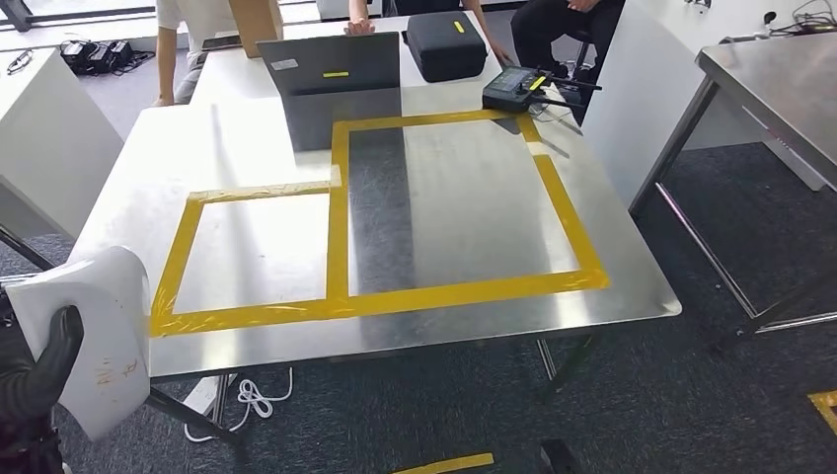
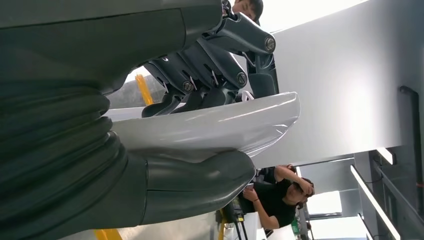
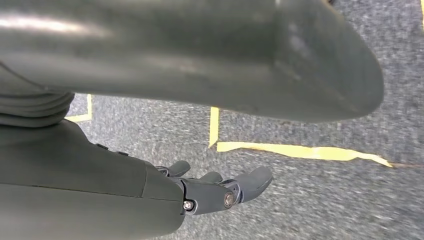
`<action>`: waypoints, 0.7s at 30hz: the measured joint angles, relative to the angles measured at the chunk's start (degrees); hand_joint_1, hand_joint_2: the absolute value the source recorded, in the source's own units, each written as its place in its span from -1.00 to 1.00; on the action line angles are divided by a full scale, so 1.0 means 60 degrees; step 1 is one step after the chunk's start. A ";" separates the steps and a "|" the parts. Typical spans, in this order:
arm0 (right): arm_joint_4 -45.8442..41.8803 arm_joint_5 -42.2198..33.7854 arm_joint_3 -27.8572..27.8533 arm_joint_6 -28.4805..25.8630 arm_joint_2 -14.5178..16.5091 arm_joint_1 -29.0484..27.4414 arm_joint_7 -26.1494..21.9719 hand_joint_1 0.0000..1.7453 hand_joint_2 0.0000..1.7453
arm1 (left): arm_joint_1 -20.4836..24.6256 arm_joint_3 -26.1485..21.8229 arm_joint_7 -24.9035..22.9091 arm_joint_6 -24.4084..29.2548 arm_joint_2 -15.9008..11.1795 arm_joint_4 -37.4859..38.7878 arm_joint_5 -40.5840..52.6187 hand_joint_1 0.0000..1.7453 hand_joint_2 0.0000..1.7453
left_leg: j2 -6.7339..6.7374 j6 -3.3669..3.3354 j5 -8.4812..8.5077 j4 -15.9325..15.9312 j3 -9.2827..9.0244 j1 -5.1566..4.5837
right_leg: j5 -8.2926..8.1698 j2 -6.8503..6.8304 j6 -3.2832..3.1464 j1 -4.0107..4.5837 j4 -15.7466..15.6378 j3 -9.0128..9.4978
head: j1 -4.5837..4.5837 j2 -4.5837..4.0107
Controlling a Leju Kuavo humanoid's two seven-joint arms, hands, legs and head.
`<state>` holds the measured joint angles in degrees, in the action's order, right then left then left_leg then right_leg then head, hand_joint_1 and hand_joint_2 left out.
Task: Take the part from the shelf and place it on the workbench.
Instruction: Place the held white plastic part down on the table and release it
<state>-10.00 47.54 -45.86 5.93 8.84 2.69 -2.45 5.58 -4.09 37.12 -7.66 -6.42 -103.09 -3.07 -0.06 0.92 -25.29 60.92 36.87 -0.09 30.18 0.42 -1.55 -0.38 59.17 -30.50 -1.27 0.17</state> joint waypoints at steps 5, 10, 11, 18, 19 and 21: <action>0.0000 0.0000 -0.0031 0.0019 -0.0012 0.0033 0.0038 -1.00 -1.00 | -0.0050 -0.0004 -0.0010 -0.0009 -0.0002 -0.0016 0.0009 1.00 1.00 | -0.0009 -0.0193 -0.0007 -0.0290 -0.0218 0.0047 | 0.0338 -0.0018 0.0271 0.0020 0.0259 -0.0054 | 0.0000 0.0000; -0.0001 -0.0001 -0.0044 0.0090 -0.0013 0.0034 0.0043 -1.00 -1.00 | -0.0050 -0.0004 -0.0265 0.0045 -0.0002 0.0037 0.0277 1.00 1.00 | 0.0016 -0.0344 -0.0185 -0.0326 -0.0414 0.0061 | 0.1022 -0.0028 0.0468 -0.0022 0.2750 -0.1629 | -0.0069 0.0000; -0.0001 0.0000 -0.0050 0.0098 -0.0013 0.0028 0.0044 -1.00 -1.00 | -0.0054 -0.0004 -0.0335 0.0064 -0.0002 0.0067 0.0338 1.00 1.00 | 0.0013 -0.0337 -0.0229 -0.0324 -0.0468 0.0062 | 0.0773 -0.0030 0.0474 -0.0028 0.2655 -0.1700 | -0.0081 0.0000; 0.0003 0.0108 -0.0076 0.0169 -0.0011 0.0074 0.0054 -1.00 -1.00 | 0.0138 -0.0001 -0.0843 0.0117 -0.0133 0.0567 0.1019 1.00 1.00 | 0.0151 -0.0042 -0.0493 -0.0318 -0.0743 -0.0041 | -0.0596 -0.0314 0.0161 0.0051 0.0070 -0.0806 | -0.0096 0.0000; 0.0003 0.0141 -0.0076 0.0185 -0.0008 0.0069 0.0060 -1.00 -1.00 | 0.0245 0.0000 -0.0915 0.0123 -0.0200 0.0778 0.1211 1.00 1.00 | 0.0171 0.0012 -0.0525 -0.0302 -0.0744 -0.0033 | -0.0613 -0.0273 0.0101 0.0039 0.0036 -0.0790 | -0.0088 0.0000; 0.0002 0.0210 -0.0076 0.0212 -0.0003 0.0076 0.0066 -1.00 -1.00 | 0.0515 0.0002 -0.0894 0.0197 -0.0375 0.1375 0.1675 1.00 1.00 | 0.0139 0.0128 -0.0823 0.0155 -0.0551 -0.0008 | -0.0652 -0.0184 -0.0034 -0.0002 -0.0038 -0.0743 | -0.0058 0.0000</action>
<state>-9.99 48.81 -46.31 7.21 8.82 3.14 -2.05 8.67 -4.08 31.75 -6.47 -8.67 -94.84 6.98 0.77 1.68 -30.22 61.84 33.57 -0.14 26.26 -0.69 -1.76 -0.39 58.94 -34.95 -1.62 0.17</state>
